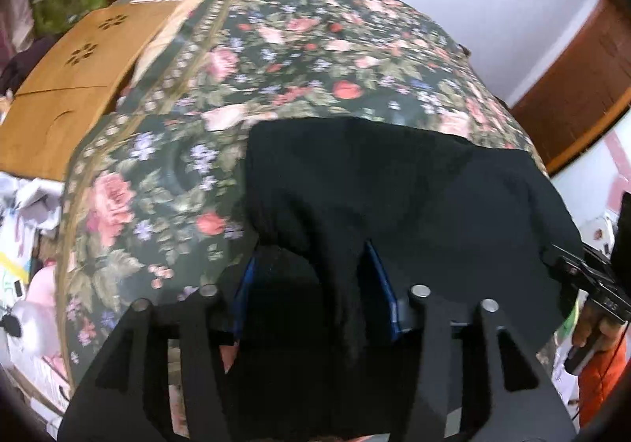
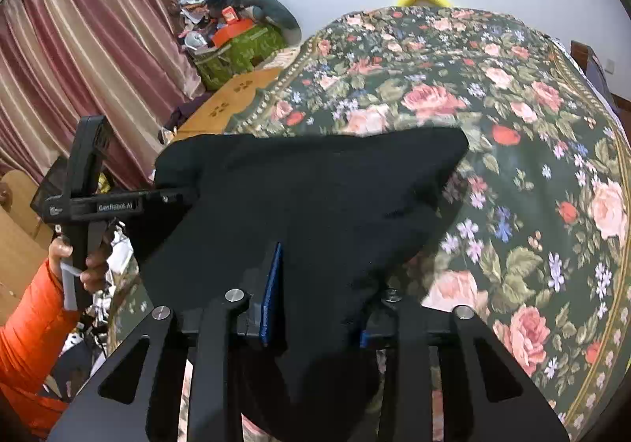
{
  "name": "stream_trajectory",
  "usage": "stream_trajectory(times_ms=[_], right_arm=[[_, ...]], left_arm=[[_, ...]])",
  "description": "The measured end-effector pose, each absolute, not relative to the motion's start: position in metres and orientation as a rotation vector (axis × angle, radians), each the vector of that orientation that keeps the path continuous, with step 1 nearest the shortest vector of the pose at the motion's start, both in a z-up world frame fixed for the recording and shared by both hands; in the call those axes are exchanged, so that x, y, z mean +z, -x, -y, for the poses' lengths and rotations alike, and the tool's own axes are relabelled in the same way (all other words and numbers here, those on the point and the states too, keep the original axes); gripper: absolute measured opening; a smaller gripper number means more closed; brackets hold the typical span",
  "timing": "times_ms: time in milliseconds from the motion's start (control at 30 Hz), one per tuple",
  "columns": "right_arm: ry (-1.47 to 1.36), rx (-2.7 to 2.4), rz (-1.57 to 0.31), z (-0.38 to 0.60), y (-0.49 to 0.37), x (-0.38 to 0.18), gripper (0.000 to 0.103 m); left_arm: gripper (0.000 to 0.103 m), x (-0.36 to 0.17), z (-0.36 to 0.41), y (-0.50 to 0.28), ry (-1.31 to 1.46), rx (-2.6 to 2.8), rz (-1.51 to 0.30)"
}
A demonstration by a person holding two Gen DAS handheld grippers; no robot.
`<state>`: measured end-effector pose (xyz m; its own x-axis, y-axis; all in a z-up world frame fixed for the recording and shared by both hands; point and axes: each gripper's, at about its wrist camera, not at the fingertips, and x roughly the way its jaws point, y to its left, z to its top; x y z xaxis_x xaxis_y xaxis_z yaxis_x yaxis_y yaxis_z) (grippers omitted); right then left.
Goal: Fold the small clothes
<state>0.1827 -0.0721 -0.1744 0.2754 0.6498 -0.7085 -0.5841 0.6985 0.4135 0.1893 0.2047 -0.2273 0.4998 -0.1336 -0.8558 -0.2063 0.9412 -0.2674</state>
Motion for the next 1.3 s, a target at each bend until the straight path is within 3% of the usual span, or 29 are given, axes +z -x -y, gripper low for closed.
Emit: stream_trajectory(times_ms=[367,567,800,967,1300], right_arm=[[0.063,0.699,-0.842,0.103,-0.169,-0.131,0.033],[0.095,0.785,-0.798,0.063,-0.175,-0.123,0.045],[0.165,0.878,-0.894,0.009,-0.195,-0.156,0.045],[0.187,0.831,-0.949,0.024,-0.211,-0.176,0.045],[0.060,0.755,-0.890,0.076,-0.195,-0.148,0.045]], left_arm=[[0.052,-0.182,-0.228,-0.144,0.179,0.213,-0.980],[0.057,-0.165,-0.199,-0.160,0.162,0.106,-0.932],[0.059,-0.187,-0.148,-0.219,0.079,-0.040,-0.973],[0.059,-0.223,-0.167,-0.250,0.116,-0.031,-1.087],[0.059,-0.193,-0.219,-0.202,0.093,0.163,-1.004]])
